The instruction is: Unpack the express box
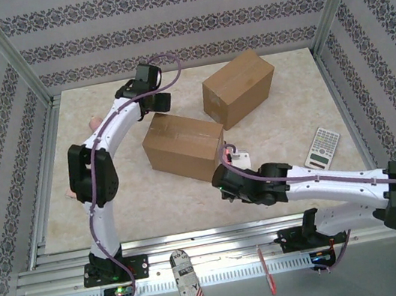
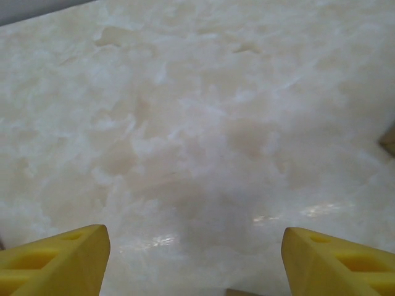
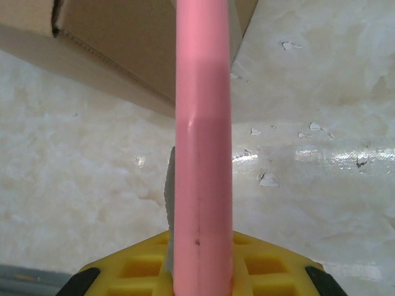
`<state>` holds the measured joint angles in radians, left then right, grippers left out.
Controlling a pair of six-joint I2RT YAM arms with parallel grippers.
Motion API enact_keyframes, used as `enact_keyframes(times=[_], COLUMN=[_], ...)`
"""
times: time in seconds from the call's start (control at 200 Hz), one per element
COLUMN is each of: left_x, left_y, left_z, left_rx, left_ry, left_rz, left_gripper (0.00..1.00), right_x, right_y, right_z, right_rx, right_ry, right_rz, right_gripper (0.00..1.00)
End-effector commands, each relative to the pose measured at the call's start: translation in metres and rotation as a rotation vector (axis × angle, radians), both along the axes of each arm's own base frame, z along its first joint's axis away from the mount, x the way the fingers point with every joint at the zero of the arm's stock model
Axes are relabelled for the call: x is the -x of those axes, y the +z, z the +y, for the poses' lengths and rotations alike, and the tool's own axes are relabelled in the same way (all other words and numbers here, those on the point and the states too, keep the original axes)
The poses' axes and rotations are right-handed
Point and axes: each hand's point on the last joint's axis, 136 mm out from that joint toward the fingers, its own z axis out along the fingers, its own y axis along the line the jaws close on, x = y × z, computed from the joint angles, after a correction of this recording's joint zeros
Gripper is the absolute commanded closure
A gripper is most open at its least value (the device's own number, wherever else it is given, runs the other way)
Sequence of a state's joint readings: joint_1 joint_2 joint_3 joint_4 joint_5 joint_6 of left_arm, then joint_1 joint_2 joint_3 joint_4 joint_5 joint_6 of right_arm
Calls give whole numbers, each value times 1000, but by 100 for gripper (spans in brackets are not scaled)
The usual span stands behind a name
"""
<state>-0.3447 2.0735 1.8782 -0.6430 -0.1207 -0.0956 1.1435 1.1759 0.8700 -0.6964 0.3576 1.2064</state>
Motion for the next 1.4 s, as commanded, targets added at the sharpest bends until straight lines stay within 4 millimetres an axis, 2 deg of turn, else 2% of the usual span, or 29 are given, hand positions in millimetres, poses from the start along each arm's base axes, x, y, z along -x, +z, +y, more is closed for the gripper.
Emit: enact_keyframes(times=[0.0, 0.14, 0.41, 0.714, 0.849, 1.054, 1.249, 1.394], left_x=[6, 16, 50, 103, 133, 178, 210, 225], left_y=[9, -2, -20, -17, -19, -27, -35, -37], left_z=[21, 26, 39, 64, 72, 80, 70, 61], left_rx=[-94, -116, -108, -116, -90, -37, 9, 9], left_ry=[19, 21, 55, 152, 199, 255, 239, 225], left_rz=[23, 55, 107, 151, 192, 269, 340, 367], left_gripper=[26, 27, 27, 28, 28, 28, 28, 27], right_x=[-19, -34, -68, -108, -122, -143, -170, -192], right_y=[12, 12, 11, 21, 26, 31, 38, 45], right_z=[3, 6, 7, 17, 33, 66, 94, 109], right_rx=[-12, -9, -30, -10, -3, 0, 4, 2], right_ry=[-90, -115, -136, -89, -31, 84, 188, 261], right_rz=[-78, -94, -106, -135, -140, -134, -176, -208], right_gripper=[100, 100, 100, 100, 100, 100, 100, 100])
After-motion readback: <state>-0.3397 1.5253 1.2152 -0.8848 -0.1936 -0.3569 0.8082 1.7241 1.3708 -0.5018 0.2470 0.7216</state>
